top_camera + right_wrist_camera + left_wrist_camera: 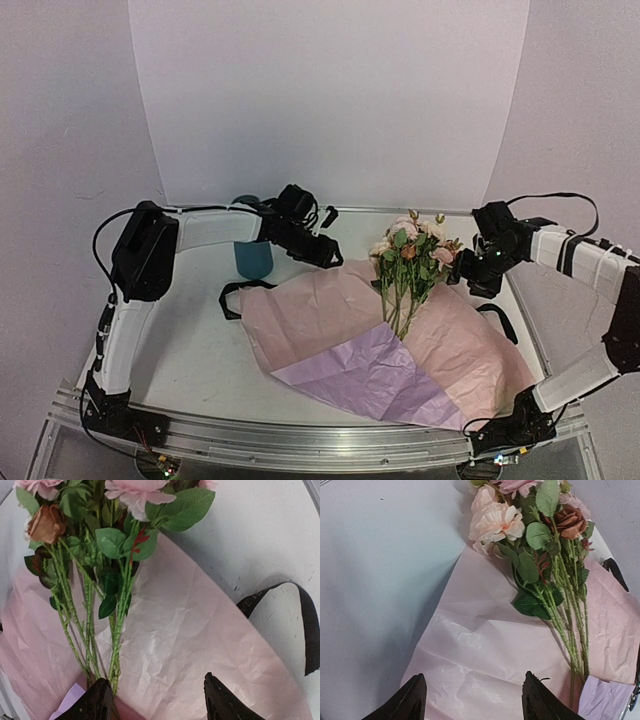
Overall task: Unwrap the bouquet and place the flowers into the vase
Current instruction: Move the wrapping paper to the center of the board.
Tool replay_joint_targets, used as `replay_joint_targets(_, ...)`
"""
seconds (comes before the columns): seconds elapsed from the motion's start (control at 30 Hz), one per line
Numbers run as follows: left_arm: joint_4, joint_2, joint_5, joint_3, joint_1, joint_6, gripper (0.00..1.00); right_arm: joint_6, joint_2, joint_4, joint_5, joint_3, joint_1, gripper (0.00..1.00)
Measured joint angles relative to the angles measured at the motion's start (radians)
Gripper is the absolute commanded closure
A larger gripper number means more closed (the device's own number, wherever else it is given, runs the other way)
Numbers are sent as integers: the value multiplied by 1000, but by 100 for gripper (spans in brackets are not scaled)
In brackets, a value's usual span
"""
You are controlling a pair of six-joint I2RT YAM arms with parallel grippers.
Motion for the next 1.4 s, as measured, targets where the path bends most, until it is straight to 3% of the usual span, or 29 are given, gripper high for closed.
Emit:
replay_joint_targets(0.33,-31,131,10,122,21,64,33,-182,173,148,-174,-3,-204,32)
replay_joint_targets(0.83,-30,242,45,231,27,77,37,-304,384,221,-308,38,-344,35)
replay_joint_targets(1.23,-30,282,78,276,27,70,44,-360,474,238,-398,80,-374,43)
replay_joint_targets(1.4,-30,291,80,276,28,63,55,-373,494,247,-438,88,-374,55)
